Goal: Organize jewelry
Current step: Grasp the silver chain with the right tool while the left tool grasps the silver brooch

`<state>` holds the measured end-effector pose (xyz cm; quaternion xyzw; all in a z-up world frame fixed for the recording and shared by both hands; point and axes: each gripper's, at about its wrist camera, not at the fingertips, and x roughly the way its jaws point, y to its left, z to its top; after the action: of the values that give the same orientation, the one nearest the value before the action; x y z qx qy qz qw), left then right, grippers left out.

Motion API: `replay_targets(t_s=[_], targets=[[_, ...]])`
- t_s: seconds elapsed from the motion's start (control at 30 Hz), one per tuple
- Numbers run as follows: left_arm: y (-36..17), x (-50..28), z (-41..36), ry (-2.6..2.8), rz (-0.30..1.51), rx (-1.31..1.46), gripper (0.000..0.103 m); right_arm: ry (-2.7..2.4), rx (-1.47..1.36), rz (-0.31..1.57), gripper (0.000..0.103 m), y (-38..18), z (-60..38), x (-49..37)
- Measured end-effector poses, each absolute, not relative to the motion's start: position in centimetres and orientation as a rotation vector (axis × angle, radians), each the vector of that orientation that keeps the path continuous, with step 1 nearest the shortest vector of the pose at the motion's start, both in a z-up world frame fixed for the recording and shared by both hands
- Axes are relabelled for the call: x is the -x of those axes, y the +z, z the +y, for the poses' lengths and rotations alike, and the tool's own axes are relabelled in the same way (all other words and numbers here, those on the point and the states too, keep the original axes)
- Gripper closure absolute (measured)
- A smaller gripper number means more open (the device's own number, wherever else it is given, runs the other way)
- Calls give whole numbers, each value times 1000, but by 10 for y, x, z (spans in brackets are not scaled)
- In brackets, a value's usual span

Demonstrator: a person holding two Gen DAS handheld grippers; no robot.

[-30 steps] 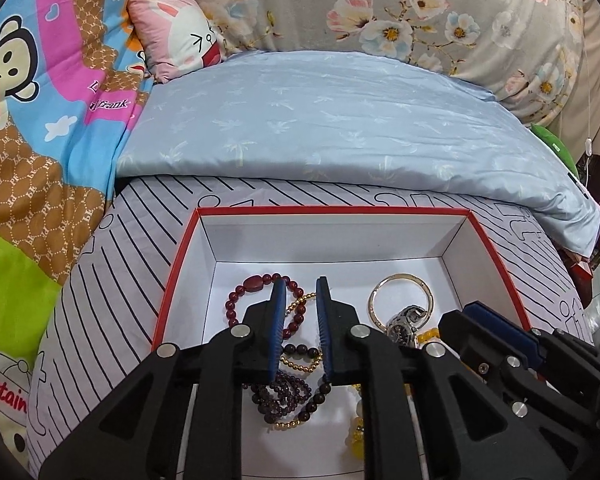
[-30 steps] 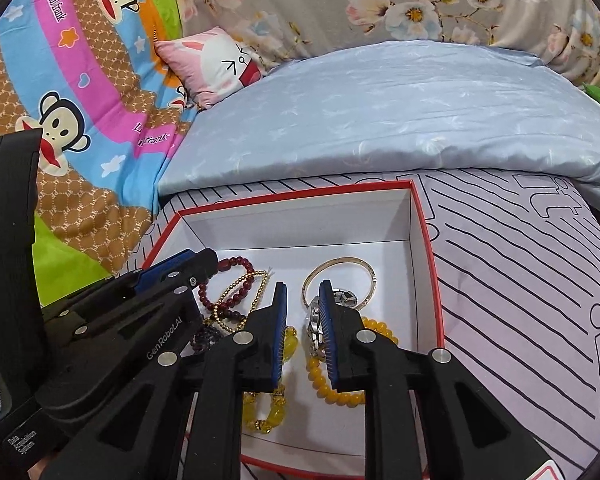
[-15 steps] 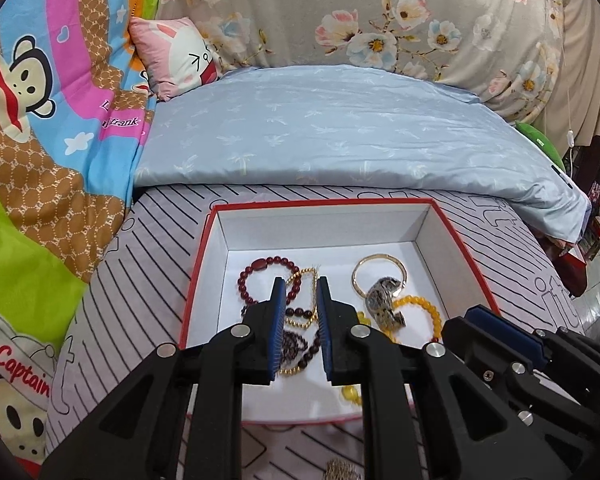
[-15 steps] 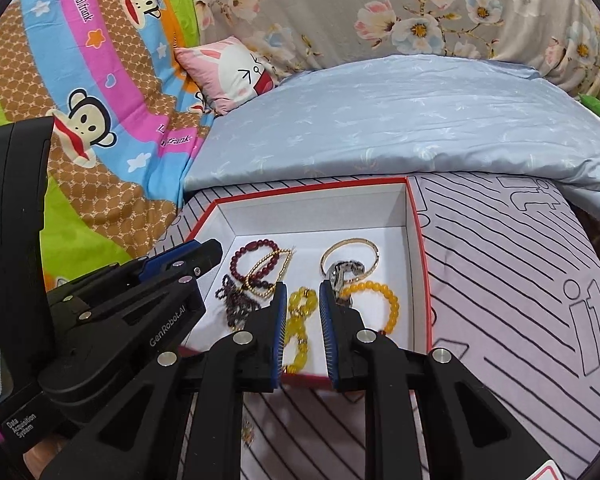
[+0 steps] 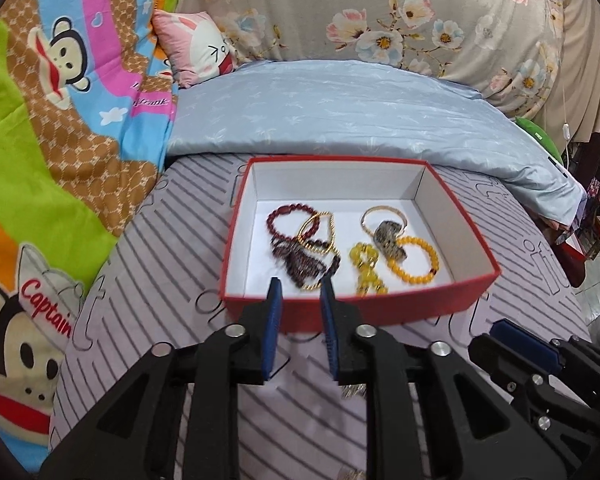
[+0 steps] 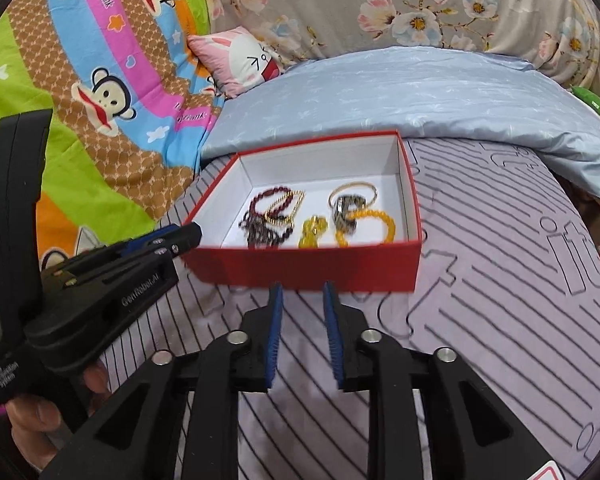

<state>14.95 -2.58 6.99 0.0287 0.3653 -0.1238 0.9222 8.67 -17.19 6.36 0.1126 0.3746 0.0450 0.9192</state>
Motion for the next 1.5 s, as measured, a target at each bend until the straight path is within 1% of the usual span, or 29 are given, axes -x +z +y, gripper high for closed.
replay_targets(t_s=[0.33, 0.67, 0.8, 0.87, 0.9, 0.97, 1.0, 1.17, 1.37, 1.47, 1.5], targets=[[37, -106, 23, -190, 824, -22, 82, 203, -156, 890, 79, 22, -128, -36], [24, -81, 43, -180, 863, 1, 82, 255, -108, 942, 78, 2, -97, -37], [21, -79, 43, -192, 877, 9, 87, 250, -99, 953, 78, -2, -93, -46], [19, -79, 42, -196, 885, 17, 87, 242, -93, 955, 85, -4, -93, -47], [19, -79, 42, -199, 887, 18, 87, 237, -88, 953, 91, -5, -94, -46], [19, -79, 40, -203, 889, 16, 87, 238, -89, 950, 93, -5, -96, -45], [19, -80, 39, -210, 891, 18, 87, 234, -96, 944, 98, -4, -99, -44], [22, -88, 24, -257, 898, 40, 87, 184, -140, 919, 99, 2, -120, -40], [18, -105, -11, -321, 916, 35, 87, 119, -191, 895, 99, 10, -152, -40], [13, -114, -30, -349, 925, 28, 82, 90, -215, 883, 99, 14, -167, -40], [12, -116, -36, -350, 927, 21, 75, 84, -222, 880, 98, 14, -171, -40]])
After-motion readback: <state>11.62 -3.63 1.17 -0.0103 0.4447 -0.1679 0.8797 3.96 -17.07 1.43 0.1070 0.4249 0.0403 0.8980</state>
